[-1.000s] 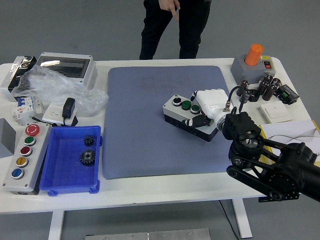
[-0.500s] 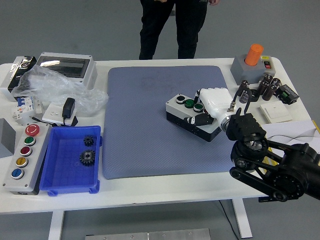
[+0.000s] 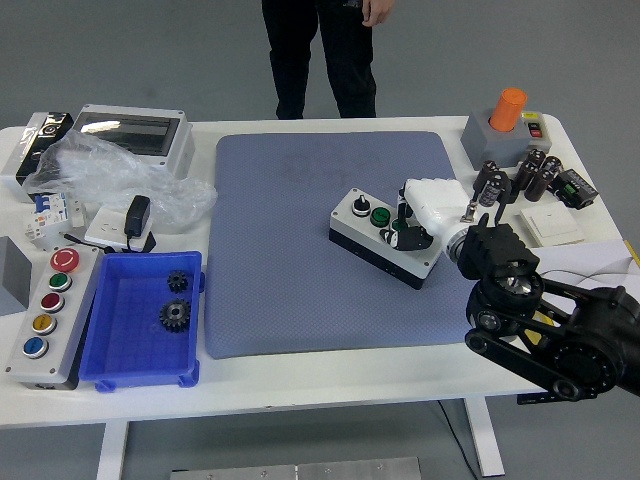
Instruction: Pick up the button,place it on the desk,press the button,press the button
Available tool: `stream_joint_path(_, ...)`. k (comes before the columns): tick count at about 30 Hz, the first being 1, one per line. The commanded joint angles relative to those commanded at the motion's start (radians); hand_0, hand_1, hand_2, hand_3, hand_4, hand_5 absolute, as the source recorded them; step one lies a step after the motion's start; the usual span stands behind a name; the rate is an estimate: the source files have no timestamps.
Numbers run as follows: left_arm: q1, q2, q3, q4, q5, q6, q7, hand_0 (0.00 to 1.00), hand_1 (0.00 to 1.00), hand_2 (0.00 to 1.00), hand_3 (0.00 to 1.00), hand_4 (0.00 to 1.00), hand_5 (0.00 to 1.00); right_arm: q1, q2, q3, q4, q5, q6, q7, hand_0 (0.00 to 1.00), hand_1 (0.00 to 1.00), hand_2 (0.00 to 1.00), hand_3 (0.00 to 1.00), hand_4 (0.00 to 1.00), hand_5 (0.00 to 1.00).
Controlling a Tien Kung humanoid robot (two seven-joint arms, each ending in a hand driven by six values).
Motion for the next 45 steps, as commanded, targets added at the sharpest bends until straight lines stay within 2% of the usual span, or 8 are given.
stream_joint_path(2,0.000,0.000,0.000,0.000,0.000,0.000,0.000,0.689,0.702,0.635,0.630,0.595,0.374,-0.004,-0.007,0.018,0.023,0.013,0.006,0.000,0.246,0.532,0.646,0.646,0.789,0.201)
stream_joint_path(7,0.002,-0.001,0.004,0.000,-0.003,-0.001,0.000,0.689,0.702,0.635,0.630,0.595,0.374,-0.011,-0.029,0.071,0.080,0.064,0.024,0.000,0.246,0.532,0.646,0.646,0.789,0.201)
stream_joint_path(8,0.002,-0.001,0.005,0.000,-0.004,-0.001,0.000,0.689,0.701,0.635,0.629,0.593,0.374,-0.011,-0.032,0.078,0.087,0.078,0.029,0.000,0.281,0.606,0.788,0.907,0.998,0.415)
stream_joint_path(19,0.000,-0.002,0.008,0.000,-0.007,-0.001,-0.001,0.689,0.701,0.635,0.628,0.592,0.373,0.021,0.000,0.058,0.039,0.185,0.135,0.000,0.286,0.618,0.820,0.954,0.998,0.601)
stream_joint_path(20,-0.001,-0.002,0.008,0.000,-0.007,-0.001,-0.001,0.689,0.701,0.634,0.624,0.590,0.373,0.025,0.007,0.054,0.031,0.184,0.141,0.000,0.522,0.749,0.909,0.998,0.998,0.717)
stream_joint_path(25,-0.002,-0.002,0.010,0.000,-0.007,-0.001,-0.002,0.689,0.701,0.634,0.624,0.590,0.373,0.045,0.039,0.040,0.002,0.147,0.164,0.000,0.522,0.749,0.909,0.998,0.998,0.717)
stream_joint_path(26,-0.002,-0.002,0.010,0.000,-0.007,-0.001,-0.002,0.689,0.701,0.634,0.625,0.587,0.372,0.048,0.043,0.039,-0.001,0.135,0.169,0.000,0.913,0.924,0.998,0.998,0.998,0.737)
stream_joint_path(45,-0.002,-0.004,0.012,0.000,-0.015,-0.002,-0.006,0.688,0.701,0.632,0.621,0.572,0.364,0.071,0.059,0.014,-0.048,0.102,0.190,0.000,0.922,0.875,0.944,0.998,0.998,0.756)
